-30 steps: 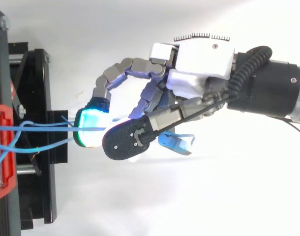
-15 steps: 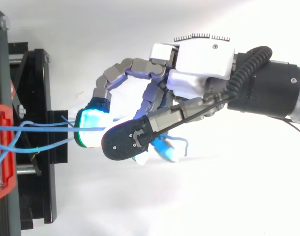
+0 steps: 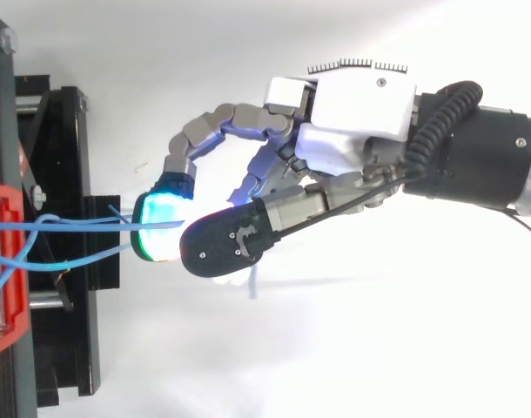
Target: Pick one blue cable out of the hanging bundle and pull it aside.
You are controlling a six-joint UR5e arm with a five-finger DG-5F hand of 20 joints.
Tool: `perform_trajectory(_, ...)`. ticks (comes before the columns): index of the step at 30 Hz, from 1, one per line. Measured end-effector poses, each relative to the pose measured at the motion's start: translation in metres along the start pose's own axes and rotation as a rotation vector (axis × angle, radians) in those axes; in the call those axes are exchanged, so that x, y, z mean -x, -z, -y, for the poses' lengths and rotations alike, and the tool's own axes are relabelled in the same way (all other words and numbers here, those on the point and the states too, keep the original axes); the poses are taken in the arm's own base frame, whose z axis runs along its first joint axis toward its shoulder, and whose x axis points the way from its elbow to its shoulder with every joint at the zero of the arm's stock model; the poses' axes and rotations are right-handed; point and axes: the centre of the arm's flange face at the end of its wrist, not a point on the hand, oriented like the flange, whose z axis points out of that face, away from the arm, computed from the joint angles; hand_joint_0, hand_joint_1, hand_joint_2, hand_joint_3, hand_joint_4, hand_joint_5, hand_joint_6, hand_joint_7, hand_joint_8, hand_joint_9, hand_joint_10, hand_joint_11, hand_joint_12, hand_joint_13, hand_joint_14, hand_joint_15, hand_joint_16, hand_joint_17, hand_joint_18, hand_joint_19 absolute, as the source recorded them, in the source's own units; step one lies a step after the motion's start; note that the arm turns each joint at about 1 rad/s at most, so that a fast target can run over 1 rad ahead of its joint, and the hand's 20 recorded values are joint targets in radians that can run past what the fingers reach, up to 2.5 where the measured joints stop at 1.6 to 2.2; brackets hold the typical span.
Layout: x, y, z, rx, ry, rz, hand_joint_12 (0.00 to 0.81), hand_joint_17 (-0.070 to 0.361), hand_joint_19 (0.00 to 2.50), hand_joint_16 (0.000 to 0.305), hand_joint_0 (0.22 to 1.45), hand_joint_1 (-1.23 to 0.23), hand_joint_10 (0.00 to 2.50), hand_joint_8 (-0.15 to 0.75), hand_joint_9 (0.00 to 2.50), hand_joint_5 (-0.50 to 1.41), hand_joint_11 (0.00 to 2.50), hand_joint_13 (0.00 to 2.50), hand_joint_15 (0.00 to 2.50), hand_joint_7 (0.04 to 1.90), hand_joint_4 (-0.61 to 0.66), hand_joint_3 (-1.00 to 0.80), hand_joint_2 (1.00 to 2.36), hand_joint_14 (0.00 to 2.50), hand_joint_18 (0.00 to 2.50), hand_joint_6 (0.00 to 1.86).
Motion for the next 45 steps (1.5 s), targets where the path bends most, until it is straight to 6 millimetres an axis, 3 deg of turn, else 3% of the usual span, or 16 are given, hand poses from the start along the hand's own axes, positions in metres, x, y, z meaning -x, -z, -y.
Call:
perform_trajectory(2,0.0,0.0,0.0,0.0,0.001,0.0,0.417,0.15,0.41,0.067,0.51,-0.74,0.01,0.286,1.08,-0.04,0.45,0.94,0.52,0.92,-0.22,-0.21,1.3,0.02,0.69,0.92)
perform_trajectory(3,0.0,0.0,0.0,0.0,0.001,0.0,0.41,0.147,0.42,0.065,0.54,-0.76,0.01,0.282,1.06,-0.05,0.46,0.92,0.52,0.9,-0.21,-0.19,1.16,0.02,0.66,0.92)
perform_trajectory(7,0.001,0.0,-0.002,0.004,0.004,0.001,0.398,0.142,0.43,0.063,0.58,-0.78,0.01,0.273,1.03,-0.07,0.47,0.9,0.53,0.87,-0.2,-0.21,1.0,0.02,0.62,0.92)
perform_trajectory(13,0.006,-0.001,-0.004,0.009,0.004,0.006,0.338,0.112,0.48,0.05,0.55,-0.7,0.02,0.225,0.98,-0.1,0.54,0.82,0.57,0.89,-0.16,-0.35,1.01,0.02,0.5,0.91)
perform_trajectory(28,0.017,-0.001,-0.011,0.018,0.017,0.018,0.338,0.114,0.49,0.05,0.53,-0.66,0.02,0.23,1.0,-0.1,0.54,0.85,0.57,0.86,-0.12,-0.45,1.0,0.02,0.54,0.9)
perform_trajectory(37,0.022,0.0,-0.017,0.027,0.012,0.025,0.345,0.12,0.47,0.053,0.57,-0.73,0.02,0.237,1.07,-0.06,0.54,0.91,0.57,0.94,-0.2,-0.21,1.01,0.02,0.64,0.89)
perform_trajectory(45,0.024,0.001,-0.023,0.033,0.031,0.028,0.368,0.133,0.43,0.059,0.58,-0.75,0.02,0.25,1.12,-0.04,0.5,0.97,0.55,0.95,-0.24,-0.15,1.01,0.02,0.7,0.88)
